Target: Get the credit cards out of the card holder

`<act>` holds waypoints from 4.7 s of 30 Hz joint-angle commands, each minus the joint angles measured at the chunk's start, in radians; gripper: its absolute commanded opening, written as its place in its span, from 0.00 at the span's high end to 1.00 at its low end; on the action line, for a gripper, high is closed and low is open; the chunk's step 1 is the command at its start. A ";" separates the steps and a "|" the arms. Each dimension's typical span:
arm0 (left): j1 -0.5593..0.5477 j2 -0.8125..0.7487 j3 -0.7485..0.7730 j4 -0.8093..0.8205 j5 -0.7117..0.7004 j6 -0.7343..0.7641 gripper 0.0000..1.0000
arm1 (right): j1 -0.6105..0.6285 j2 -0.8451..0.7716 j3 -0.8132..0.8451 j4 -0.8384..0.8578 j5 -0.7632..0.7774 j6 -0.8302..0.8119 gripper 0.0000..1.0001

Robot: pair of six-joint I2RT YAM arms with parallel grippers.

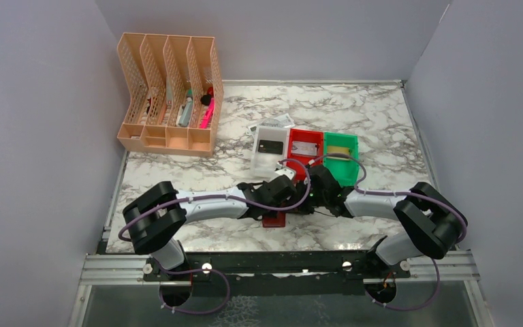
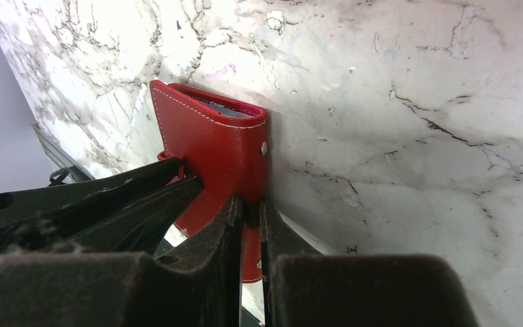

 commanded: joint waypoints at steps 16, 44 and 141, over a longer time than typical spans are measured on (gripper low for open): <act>0.007 -0.143 -0.121 -0.123 -0.182 -0.100 1.00 | 0.002 0.011 -0.008 -0.077 0.102 0.009 0.89; 0.007 -0.118 -0.174 -0.011 -0.125 -0.279 0.70 | 0.002 -0.027 -0.012 -0.030 0.045 -0.025 0.83; -0.011 -0.534 -0.429 0.035 -0.085 -0.325 1.00 | 0.000 -0.220 -0.014 -0.134 -0.111 -0.121 0.45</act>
